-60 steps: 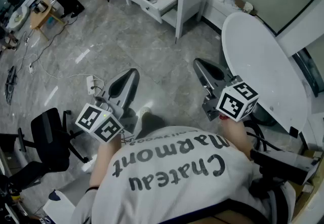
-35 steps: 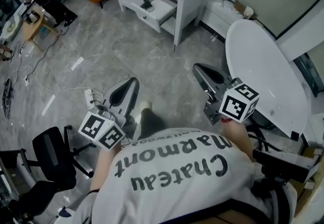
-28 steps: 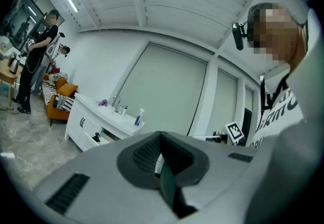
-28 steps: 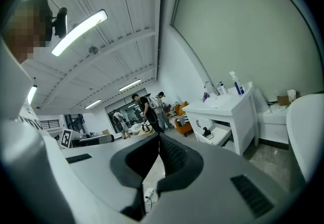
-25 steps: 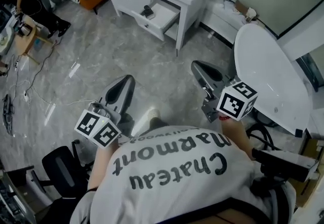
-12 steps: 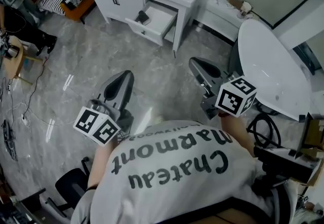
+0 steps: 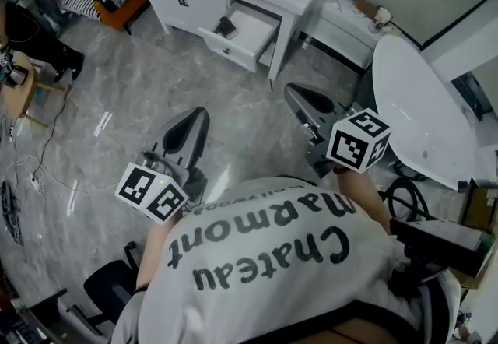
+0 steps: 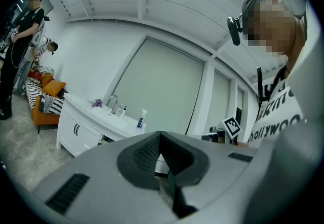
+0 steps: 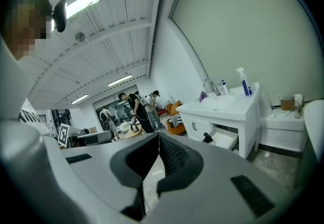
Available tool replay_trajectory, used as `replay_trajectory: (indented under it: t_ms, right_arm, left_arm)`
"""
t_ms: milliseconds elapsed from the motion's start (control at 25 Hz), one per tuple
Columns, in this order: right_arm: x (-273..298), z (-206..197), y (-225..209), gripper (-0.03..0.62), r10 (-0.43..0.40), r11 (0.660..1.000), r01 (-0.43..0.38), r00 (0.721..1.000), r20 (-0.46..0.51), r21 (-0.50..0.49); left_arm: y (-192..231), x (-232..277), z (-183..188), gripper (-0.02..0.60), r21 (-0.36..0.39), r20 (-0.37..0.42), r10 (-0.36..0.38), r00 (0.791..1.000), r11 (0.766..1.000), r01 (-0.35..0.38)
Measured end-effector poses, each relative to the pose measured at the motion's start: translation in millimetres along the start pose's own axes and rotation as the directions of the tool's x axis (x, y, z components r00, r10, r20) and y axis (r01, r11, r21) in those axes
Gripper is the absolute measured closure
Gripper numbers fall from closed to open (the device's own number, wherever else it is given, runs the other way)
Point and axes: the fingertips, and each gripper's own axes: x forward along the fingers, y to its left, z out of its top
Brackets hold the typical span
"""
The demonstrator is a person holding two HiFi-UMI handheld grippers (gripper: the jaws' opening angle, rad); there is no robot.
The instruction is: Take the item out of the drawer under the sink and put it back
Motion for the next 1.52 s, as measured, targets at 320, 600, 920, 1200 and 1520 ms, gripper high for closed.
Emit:
replay_trajectory:
  t_ms: [320,600,920,1200,1520]
  right_arm:
    - [34,-6,13,0.582,0.028,0.999,-0.03,0.997,-0.066,-0.03]
    - [61,-5,18,0.582,0.048,0.999,-0.049,0.995,-0.082,-0.01]
    - [75,-23,15,0.582,0.027,1.0,-0.026,0.991,-0.133,0.013]
    - [82,-29,11,0.582,0.017,0.999,-0.012,0.986,-0.165,0.036]
    - [96,-30,7,0.582,0.02,1.0,-0.016,0.982,-0.186,0.02]
  left_arm:
    - [31,-23,-8,0.572,0.005,-0.013,0.063,0.998,0.998,-0.063]
    - [48,-36,-14,0.572,-0.001,-0.026,0.119,0.993,0.993,-0.119]
    - [58,-29,-31,0.572,-0.036,-0.073,0.121,0.99,0.992,-0.124]
    - [63,-21,-41,0.572,-0.022,-0.089,0.122,0.989,0.992,-0.124]
    - [78,-16,-39,0.572,-0.087,-0.07,0.132,0.989,0.987,-0.138]
